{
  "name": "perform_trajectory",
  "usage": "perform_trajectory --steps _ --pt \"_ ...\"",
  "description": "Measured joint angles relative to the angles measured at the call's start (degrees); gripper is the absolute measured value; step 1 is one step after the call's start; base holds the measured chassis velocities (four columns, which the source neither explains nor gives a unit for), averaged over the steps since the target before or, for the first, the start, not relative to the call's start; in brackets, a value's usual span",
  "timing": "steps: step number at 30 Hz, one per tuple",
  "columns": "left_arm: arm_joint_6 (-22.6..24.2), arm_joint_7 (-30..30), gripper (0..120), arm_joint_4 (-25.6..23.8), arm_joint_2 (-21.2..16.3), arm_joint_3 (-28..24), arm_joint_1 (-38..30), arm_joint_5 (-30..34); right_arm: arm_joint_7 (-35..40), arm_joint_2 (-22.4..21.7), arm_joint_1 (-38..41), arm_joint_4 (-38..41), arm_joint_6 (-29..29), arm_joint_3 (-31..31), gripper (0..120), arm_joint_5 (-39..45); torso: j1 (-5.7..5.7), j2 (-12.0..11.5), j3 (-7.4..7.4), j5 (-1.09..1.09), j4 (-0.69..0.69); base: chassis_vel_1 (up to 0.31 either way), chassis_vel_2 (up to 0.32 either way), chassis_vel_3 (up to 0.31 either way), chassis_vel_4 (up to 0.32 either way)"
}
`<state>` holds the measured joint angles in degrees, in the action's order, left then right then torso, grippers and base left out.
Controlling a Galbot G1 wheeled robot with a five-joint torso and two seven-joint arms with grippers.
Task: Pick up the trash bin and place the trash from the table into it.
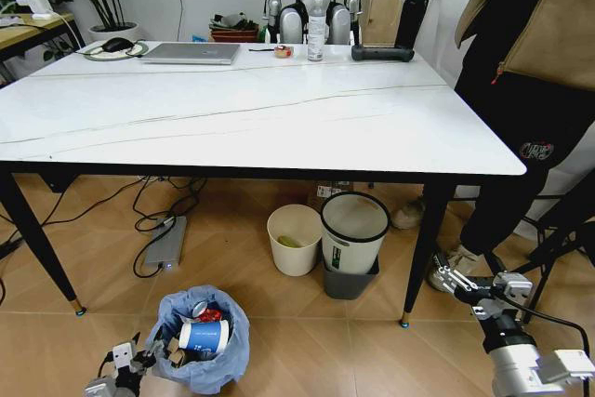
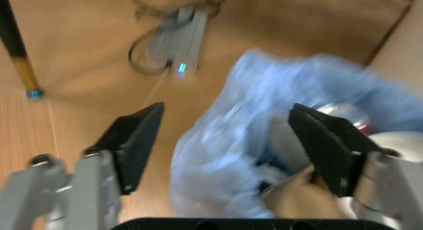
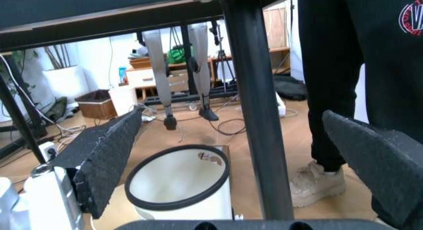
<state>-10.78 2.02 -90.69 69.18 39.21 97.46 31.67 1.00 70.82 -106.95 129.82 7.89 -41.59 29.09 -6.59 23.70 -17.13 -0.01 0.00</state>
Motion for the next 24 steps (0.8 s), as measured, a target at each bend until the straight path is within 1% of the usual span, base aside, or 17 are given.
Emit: perform_trajectory --steps 1,3,4,5,6,9,10,12,24 --pt "-0.93 0.24 88 -4.58 0.05 0.58 2.75 -0.99 0.00 0.00 0.00 0.00 0.00 0.00 100 0.00 0.00 0.01 0.00 0.00 0.00 0.000 0.000 0.000 0.000" --pt "-2.22 0.70 95 -11.89 0.21 1.26 6.49 -2.68 0.00 0.00 0.00 0.00 0.00 0.00 100 0.00 0.00 0.02 -0.01 0.01 0.01 0.000 0.000 0.000 0.000" --pt "-3.41 0.99 98 -16.21 0.40 1.56 8.43 -4.18 -0.01 0.00 0.01 0.00 0.00 0.00 100 0.00 -0.01 0.03 -0.01 0.04 0.00 0.000 0.000 0.000 0.000" --pt "-4.56 1.26 99 -19.50 0.66 1.72 9.99 -5.61 0.00 0.00 0.00 0.00 0.00 0.01 100 0.00 -0.01 0.04 -0.01 0.06 -0.01 0.000 0.000 0.000 0.000" --pt "-4.56 1.26 99 -19.50 0.66 1.72 9.99 -5.61 0.00 0.00 0.00 0.00 0.00 0.01 100 0.00 -0.01 0.04 -0.01 0.06 -0.01 0.000 0.000 0.000 0.000" --pt "-6.57 1.82 100 -27.02 2.27 1.88 13.11 -9.81 0.00 0.00 0.01 0.00 0.00 0.00 100 0.00 -0.02 0.06 -0.03 0.03 0.00 0.000 0.000 0.000 0.000" --pt "-6.76 1.81 100 -27.79 2.54 1.93 13.41 -10.43 0.00 0.00 0.01 -0.01 0.00 0.00 100 0.00 -0.02 0.06 -0.03 0.05 0.00 0.000 0.000 0.000 0.000" --pt "-6.81 1.81 100 -28.11 2.69 1.93 13.52 -10.76 0.00 0.00 0.00 0.00 0.00 0.00 100 0.00 -0.03 0.06 -0.04 0.02 0.00 0.000 0.000 0.000 0.000" --pt "-6.80 1.81 100 -27.72 2.73 1.91 13.27 -10.78 0.00 0.00 0.00 0.00 0.00 0.00 100 0.00 -0.04 0.09 -0.06 0.01 0.00 0.000 0.000 0.000 0.000"
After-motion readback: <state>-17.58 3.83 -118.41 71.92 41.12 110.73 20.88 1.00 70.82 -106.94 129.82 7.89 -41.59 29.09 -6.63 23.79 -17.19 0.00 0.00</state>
